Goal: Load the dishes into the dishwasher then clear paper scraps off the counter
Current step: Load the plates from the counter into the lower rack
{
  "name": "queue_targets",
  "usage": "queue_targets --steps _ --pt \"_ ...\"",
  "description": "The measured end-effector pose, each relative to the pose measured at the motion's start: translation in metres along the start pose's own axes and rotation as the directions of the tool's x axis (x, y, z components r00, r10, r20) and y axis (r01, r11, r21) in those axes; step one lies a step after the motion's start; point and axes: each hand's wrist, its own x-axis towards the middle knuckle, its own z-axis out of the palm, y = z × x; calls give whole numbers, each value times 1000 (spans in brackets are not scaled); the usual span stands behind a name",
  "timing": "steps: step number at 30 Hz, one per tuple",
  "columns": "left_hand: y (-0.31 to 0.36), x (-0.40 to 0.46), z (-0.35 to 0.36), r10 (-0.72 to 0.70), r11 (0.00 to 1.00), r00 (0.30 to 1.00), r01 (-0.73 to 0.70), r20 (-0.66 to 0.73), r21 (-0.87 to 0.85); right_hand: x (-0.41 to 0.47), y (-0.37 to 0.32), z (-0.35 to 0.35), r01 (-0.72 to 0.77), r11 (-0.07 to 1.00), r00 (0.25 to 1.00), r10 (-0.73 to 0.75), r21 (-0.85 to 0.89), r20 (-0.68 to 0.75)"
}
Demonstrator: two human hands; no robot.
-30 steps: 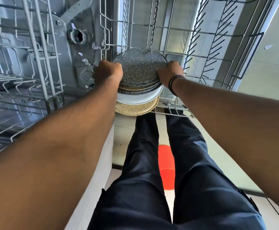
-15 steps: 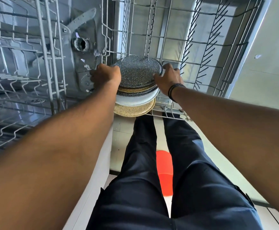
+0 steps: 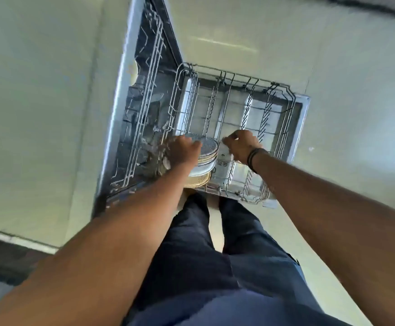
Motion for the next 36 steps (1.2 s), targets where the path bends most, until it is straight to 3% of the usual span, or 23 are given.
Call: queue_targets --steps 6,10,14,16,19,22,26,30,34,36 --pt "60 -79 -70 69 951 996 -51 48 -306 -84 -29 -40 28 982 994 -8 184 -111" --pt "82 -100 -125 234 892 972 -209 13 -400 -125 -68 -49 134 924 974 -56 359 -220" --pt "95 -112 -187 333 836 927 -374 -169 -401 -147 -122 -46 322 885 918 -206 337 -338" --pt "97 -119 -210 321 800 885 -444 -337 -403 -156 -148 -43 402 856 893 -288 326 -346" --pt "95 -130 -240 243 760 805 -505 -542 -409 -167 -179 -36 524 819 829 -426 233 -363" --pt "84 -135 -271 129 757 782 -475 -609 -449 -181 -208 -24 649 761 708 -602 3 -369" --pt "40 -147 -317 -53 760 712 -427 -701 -491 -200 -255 18 787 613 578 -771 -67 -266" --pt "-28 -187 -353 -288 763 565 -353 -773 -542 -224 -289 86 870 491 483 -866 -38 -132" --pt "-113 -242 -368 -491 737 390 -291 -779 -610 -268 -295 165 896 444 440 -892 21 103" --pt "-151 -270 -372 -586 699 314 -271 -747 -662 -292 -291 201 924 382 367 -903 28 222"
